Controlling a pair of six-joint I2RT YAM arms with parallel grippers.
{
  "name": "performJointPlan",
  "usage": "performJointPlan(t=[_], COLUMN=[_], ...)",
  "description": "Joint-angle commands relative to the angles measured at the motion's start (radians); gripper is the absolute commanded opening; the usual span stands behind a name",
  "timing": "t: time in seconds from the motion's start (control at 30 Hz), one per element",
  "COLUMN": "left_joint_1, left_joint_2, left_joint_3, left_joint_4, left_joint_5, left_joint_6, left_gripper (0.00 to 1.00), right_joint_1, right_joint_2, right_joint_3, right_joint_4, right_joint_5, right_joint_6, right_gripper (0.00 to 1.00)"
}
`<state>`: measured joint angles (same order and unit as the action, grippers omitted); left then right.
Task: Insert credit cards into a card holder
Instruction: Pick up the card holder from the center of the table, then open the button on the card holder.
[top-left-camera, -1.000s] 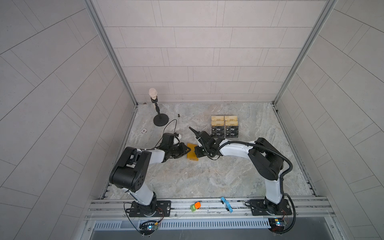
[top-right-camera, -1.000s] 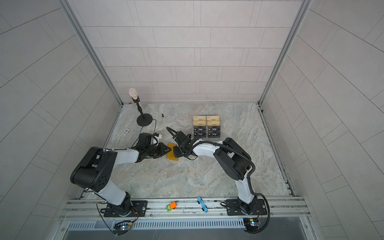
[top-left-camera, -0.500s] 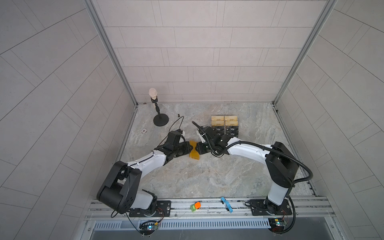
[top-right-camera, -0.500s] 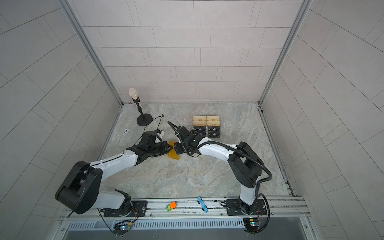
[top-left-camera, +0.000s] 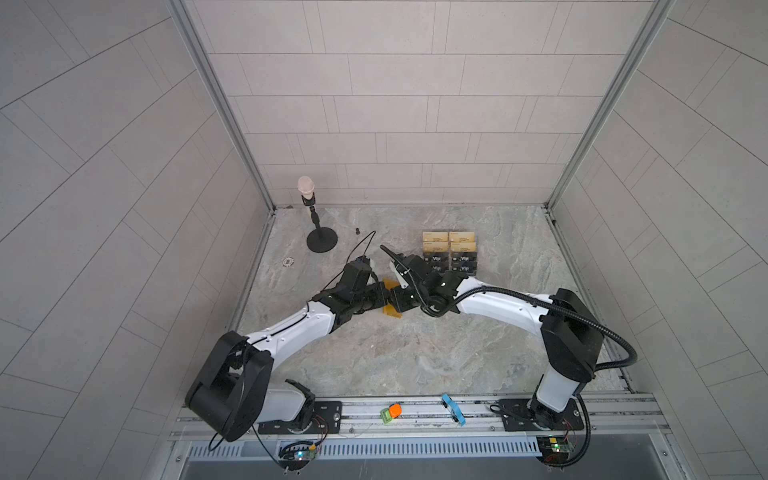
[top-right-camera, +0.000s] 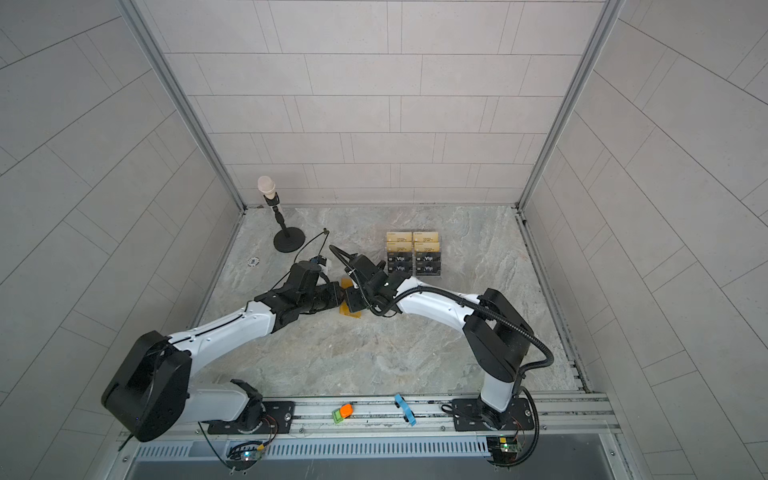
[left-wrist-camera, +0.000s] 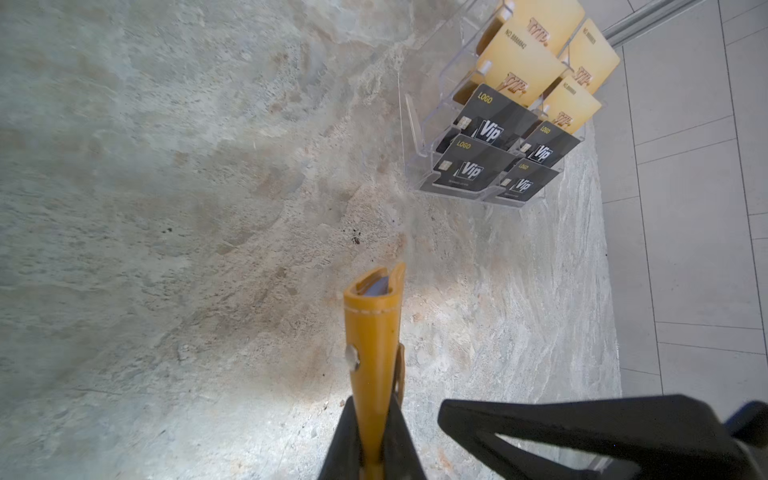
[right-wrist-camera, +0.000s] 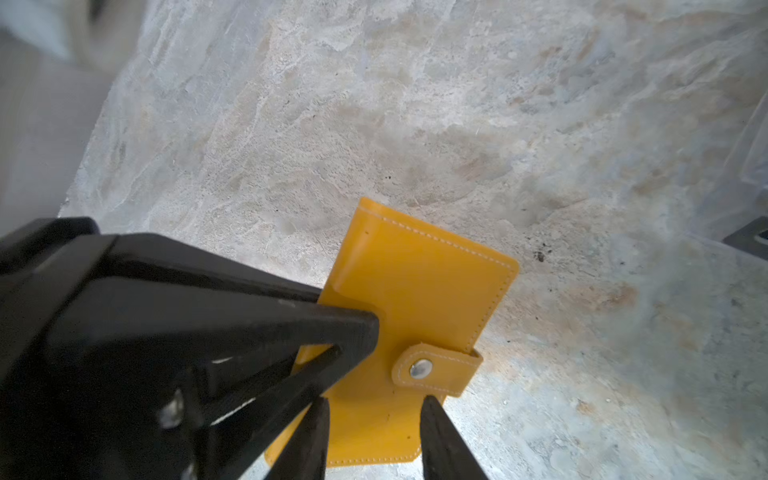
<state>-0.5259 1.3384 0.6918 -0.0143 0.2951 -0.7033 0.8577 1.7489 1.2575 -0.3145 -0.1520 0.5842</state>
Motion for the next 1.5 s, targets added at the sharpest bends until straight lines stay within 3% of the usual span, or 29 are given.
performJointPlan(t=[0.0,0.4,0.87,1.1,1.47], left_joint_1=[-0.013,-0.023,-0.024,-0.024,-0.023], left_joint_2=[-0.033,-0.056,-0.065,-0.071,-0.035], left_joint_3=[0.026,0.037,0.049,0.043,0.007], left_joint_4=[0.007,-0.009,-0.020,-0.049,-0.007], left_joint_5=[0.019,0.039,0.051,0.038,0.056], left_joint_6=[-0.006,0.002,0.002,0.018,0.020], left_gripper=[0.04,0.04,0.06,0.06,0.04], right_joint_1=[0.006,0.011,0.012,0.004,-0.082], right_joint_2=[0.019,0.043,0.045,-0.026,-0.202], right_joint_3=[-0.009,-0.023,-0.026,-0.071,-0.214], right_joint_4=[-0.001,0.020,-0.007,-0.025,0.018], right_joint_5=[0.066,0.141,0.171,0.188,0.016], right_joint_6=[0.012,0.006,-0.007,-0.018,-0.002], right_gripper=[0.38,0.30,0.00,0.00,0.00])
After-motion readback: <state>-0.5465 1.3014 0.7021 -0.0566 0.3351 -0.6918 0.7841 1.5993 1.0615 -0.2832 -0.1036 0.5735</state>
